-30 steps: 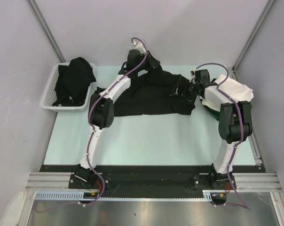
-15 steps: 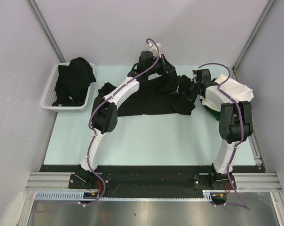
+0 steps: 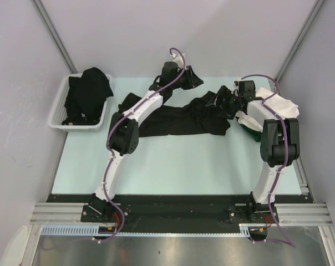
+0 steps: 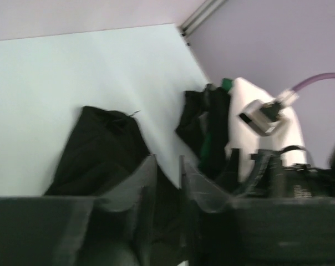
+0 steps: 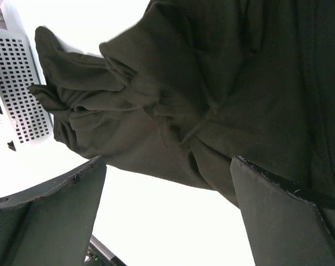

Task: Fold and stack the t-shirts

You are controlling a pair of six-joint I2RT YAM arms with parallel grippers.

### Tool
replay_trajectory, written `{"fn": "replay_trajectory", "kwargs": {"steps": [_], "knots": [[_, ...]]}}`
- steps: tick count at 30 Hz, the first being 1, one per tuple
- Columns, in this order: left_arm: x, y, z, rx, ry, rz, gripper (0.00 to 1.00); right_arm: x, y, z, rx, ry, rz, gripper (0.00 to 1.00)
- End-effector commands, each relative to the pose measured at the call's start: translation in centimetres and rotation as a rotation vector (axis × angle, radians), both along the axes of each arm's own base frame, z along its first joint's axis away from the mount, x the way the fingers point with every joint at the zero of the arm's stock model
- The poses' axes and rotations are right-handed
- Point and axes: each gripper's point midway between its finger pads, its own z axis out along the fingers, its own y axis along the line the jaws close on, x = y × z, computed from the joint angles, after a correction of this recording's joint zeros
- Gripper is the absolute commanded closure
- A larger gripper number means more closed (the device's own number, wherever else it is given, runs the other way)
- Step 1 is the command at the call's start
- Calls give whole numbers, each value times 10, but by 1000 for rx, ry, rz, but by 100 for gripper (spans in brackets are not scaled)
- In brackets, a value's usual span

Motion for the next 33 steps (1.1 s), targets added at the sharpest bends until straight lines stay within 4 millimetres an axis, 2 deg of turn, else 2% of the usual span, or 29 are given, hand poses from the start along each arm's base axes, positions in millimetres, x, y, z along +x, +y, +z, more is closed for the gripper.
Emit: {"fn": "replay_trajectory", "kwargs": {"steps": [1,6,9,10,11,12,13,14,15,16,17,18,19,21,23,28,33], "knots": [[19,18,-11,24,-6,33,61,14,-1,16,35,-40,-6,0],[19,32,-7,61,-12,44,66,12,16,22,51,-39,29,0],[12,47,1,95,-9,53,67,2,37,20,32,-26,71,0],[9,52,2,105,-3,56,67,-6,50,18,24,-13,98,0],[8,60,1,120,-1,61,67,-9,56,17,17,-10,108,0],[2,69,-12,148,33,65,67,-12,61,16,11,-6,119,0],[-5,75,3,161,4,64,67,-20,75,13,3,7,148,1],[-7,86,5,178,2,77,67,-23,78,9,-10,20,152,0],[-15,94,-12,216,38,79,67,-27,83,6,-21,24,165,0],[-21,102,6,235,-4,85,67,-31,84,1,-35,40,171,0],[-23,111,4,259,-4,102,67,-33,87,-4,-58,46,173,0],[-31,118,-10,292,26,102,67,-34,87,-6,-74,42,180,0],[-36,126,4,303,-8,107,67,-36,85,-9,-89,51,180,0],[-45,136,-3,336,7,114,67,-34,82,-13,-142,26,185,0],[-53,144,1,349,0,119,67,-32,76,-17,-176,23,176,0],[-60,153,10,362,-9,123,67,-24,62,-19,-253,-5,182,0],[-61,155,20,368,-25,129,67,-21,63,-31,-306,4,221,0]]}}
